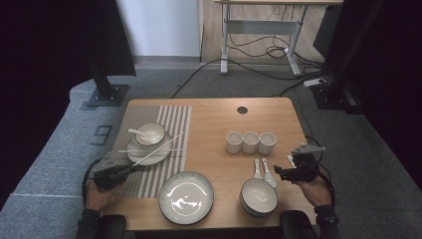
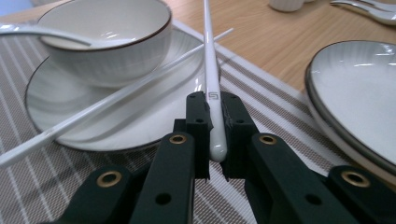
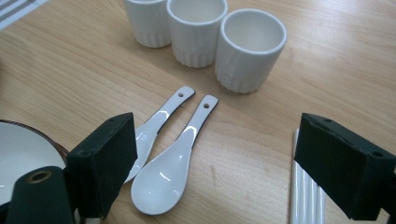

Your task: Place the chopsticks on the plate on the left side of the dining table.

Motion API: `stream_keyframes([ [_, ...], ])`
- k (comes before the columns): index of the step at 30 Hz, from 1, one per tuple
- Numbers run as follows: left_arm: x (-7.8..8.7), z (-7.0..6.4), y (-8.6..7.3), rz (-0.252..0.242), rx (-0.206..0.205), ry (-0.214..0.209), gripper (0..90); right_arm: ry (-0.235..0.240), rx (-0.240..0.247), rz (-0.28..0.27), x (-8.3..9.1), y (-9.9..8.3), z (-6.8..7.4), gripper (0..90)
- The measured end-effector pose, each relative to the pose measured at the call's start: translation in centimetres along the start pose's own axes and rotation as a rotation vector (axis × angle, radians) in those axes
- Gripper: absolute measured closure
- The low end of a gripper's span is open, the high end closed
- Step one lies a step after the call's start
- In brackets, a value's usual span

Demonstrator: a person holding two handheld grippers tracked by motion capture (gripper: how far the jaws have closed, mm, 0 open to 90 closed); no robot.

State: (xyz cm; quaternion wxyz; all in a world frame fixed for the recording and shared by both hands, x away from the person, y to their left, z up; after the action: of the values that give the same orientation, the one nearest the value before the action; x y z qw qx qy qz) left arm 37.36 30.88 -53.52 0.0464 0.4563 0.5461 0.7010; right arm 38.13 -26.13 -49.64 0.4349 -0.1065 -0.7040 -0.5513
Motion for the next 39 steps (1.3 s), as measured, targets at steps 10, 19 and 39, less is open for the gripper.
stream_keyframes([
  [10, -0.8, 0.9, -1.7, 0.03, 0.042, 0.032, 83.5, -0.013, -0.026, -0.019, -0.8, -1.0, 0.0, 12.9],
  [19, -1.3, 1.4, -1.9, 0.058, 0.042, 0.03, 83.4, -0.003, -0.028, -0.01, -1.7, -1.6, 0.4, 13.1],
  [39, -2.1, 2.4, -2.6, 0.106, 0.068, 0.035, 81.3, -0.037, -0.046, 0.015, -2.5, -3.1, -0.4, 13.4],
])
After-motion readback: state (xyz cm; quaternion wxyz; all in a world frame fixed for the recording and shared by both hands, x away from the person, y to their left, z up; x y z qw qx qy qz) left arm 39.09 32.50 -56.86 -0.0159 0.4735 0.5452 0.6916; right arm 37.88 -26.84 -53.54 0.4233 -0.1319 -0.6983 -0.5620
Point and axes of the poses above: each handheld gripper's, and its own axes: x roughly backward along the jaws, y roughly out of its top, z roughly to its left, the point moved 6 cm from there along -x, roughly forward along the jaws, and after that the axes turned 4 degrees about z, right-handed, at the moved point
